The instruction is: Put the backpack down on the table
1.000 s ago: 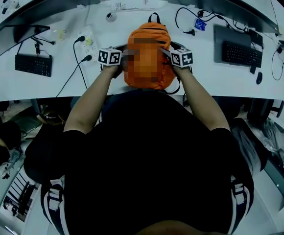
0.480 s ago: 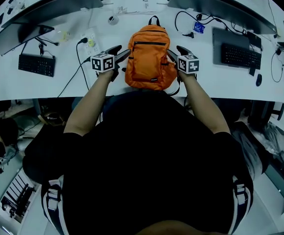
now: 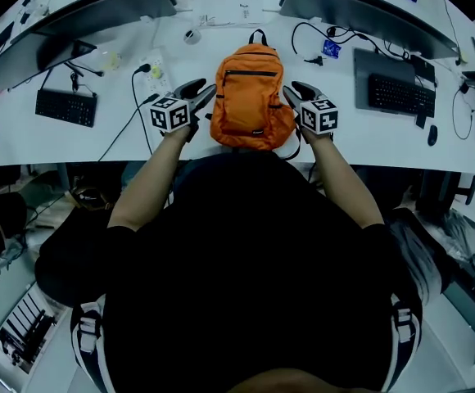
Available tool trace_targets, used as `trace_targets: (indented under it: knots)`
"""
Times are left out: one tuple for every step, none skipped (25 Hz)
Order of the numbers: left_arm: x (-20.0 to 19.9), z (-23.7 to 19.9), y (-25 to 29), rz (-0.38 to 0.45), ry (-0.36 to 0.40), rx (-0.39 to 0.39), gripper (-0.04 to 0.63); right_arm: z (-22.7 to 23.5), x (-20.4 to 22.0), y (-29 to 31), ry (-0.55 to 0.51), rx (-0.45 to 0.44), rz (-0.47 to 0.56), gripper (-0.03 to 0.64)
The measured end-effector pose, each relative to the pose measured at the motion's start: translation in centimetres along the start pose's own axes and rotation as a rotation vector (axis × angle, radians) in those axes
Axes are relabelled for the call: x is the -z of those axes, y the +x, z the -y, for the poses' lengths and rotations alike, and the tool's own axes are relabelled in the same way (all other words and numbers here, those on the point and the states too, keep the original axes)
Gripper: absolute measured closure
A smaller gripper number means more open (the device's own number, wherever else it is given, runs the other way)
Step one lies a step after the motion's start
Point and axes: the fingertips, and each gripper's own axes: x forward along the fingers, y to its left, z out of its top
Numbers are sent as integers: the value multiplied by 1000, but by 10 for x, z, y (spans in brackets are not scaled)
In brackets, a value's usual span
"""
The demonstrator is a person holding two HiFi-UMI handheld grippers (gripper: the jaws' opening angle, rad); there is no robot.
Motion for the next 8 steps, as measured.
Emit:
trace_targets:
  knots:
    - [-3, 5, -2, 7, 16, 4, 396, -3, 0, -3, 4, -6, 6, 488]
    - [-4, 9, -5, 13, 25, 11, 401, -5, 0, -6, 7, -11, 13, 503]
    - [-6, 13, -7, 19, 30, 17, 407, -8, 1, -8, 9, -13, 19, 515]
    - [-7, 16, -11, 27, 31, 22, 415, -10, 1, -11, 8, -12, 25, 525]
    - [-7, 19, -14, 34, 30, 25, 427, -11, 1, -13, 8, -9, 33, 535]
    - [-7, 21, -18, 41, 29, 27, 438, -13, 1, -15, 7, -7, 43, 549]
    - [-6, 24, -22, 47, 29, 29, 456, -16, 1, -18, 7, -5, 53, 555]
    - [-5, 27, -26, 53, 29, 30, 479, -18, 1, -20, 6, -3, 62, 562]
